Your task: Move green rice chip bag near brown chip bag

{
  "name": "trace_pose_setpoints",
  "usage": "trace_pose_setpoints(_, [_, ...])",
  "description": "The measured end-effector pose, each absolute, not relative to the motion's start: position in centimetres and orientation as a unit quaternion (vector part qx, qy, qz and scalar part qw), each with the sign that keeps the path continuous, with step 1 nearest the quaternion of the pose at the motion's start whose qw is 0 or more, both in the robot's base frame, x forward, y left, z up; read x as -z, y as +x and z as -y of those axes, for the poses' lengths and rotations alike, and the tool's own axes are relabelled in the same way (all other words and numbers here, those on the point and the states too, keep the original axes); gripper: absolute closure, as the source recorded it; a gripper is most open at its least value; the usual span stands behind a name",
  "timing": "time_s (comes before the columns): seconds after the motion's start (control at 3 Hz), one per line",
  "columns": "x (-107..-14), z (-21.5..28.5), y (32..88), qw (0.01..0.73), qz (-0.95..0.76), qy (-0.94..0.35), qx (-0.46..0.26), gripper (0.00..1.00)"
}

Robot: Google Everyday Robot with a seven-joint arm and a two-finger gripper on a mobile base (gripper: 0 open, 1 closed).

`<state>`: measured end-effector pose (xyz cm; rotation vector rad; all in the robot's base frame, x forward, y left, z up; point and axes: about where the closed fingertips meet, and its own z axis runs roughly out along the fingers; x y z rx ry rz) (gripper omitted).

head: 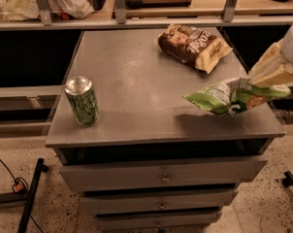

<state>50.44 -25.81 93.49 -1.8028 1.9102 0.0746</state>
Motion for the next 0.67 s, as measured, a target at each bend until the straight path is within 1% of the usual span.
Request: trace_pose_setpoints(0.67, [-97.1,21.9,58.1,0.342,-0.708,-0.617,-0.007,1.00])
